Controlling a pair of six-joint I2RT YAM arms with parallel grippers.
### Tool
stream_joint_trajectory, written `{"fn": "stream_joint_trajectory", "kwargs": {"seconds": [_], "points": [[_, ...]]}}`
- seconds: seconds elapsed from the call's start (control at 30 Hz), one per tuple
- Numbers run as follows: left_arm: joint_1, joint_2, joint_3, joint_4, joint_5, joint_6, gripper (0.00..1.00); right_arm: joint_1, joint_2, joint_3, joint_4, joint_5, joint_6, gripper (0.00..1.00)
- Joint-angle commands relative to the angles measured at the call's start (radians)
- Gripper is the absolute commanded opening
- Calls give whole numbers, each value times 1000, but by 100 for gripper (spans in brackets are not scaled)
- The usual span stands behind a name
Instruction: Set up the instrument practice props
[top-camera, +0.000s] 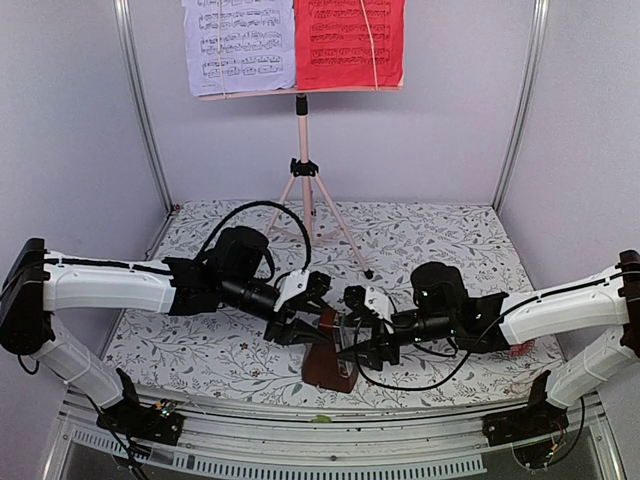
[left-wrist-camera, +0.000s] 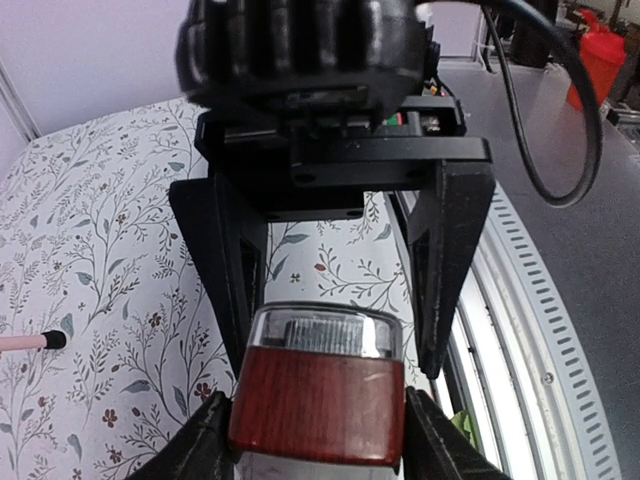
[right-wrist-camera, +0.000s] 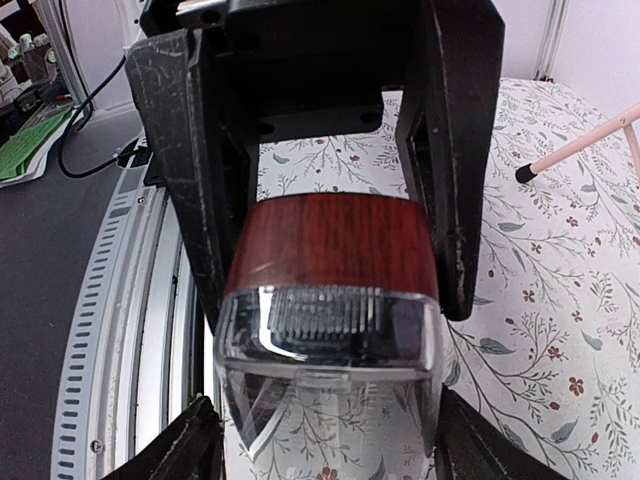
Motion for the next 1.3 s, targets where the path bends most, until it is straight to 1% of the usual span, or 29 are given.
{"fn": "stream_joint_trajectory", "kwargs": {"seconds": [0.0, 0.1, 0.2, 0.37, 0.47, 0.5, 0.57, 0.67, 0.73, 0.8, 0.9, 0.97, 1.0, 1.27], "points": [[-3, 1, 7, 30, -1, 12, 49, -1, 11, 29, -22, -13, -13, 75], [-4, 3, 6, 29, -3, 16, 46, -1, 6, 31, -22, -1, -11, 74], [-3, 5, 6, 23, -8, 20, 42, -1, -4, 30, -21, 18, -9, 70], [-3, 5, -2, 24, -31, 29, 36, -2, -12, 34, -21, 24, 4, 59], [-3, 4, -5, 26, -39, 31, 31, -2, -5, 39, -18, 21, 19, 58], [-4, 4, -5, 26, -42, 30, 29, -2, -2, 38, -15, 22, 23, 56], [-3, 4, -10, 29, -49, 31, 26, -2, 1, 35, -10, 28, 35, 48], [1, -4, -19, 29, -70, 44, 17, -4, -14, 4, 11, 54, 41, 35], [6, -12, -34, 29, -82, 54, 10, -16, -35, -30, 36, 59, 49, 29], [13, -17, -46, 25, -93, 58, 5, -24, -58, -66, 67, 66, 61, 24], [20, -20, -62, 18, -100, 60, 1, -37, -67, -94, 101, 64, 74, 21], [19, -19, -63, 11, -101, 55, 0, -37, -63, -98, 113, 60, 75, 20], [20, -18, -62, 9, -101, 54, 0, -38, -63, -101, 121, 59, 75, 16], [36, -26, -49, -15, -101, 56, 0, -52, -58, -126, 153, 44, 70, 12]]}}
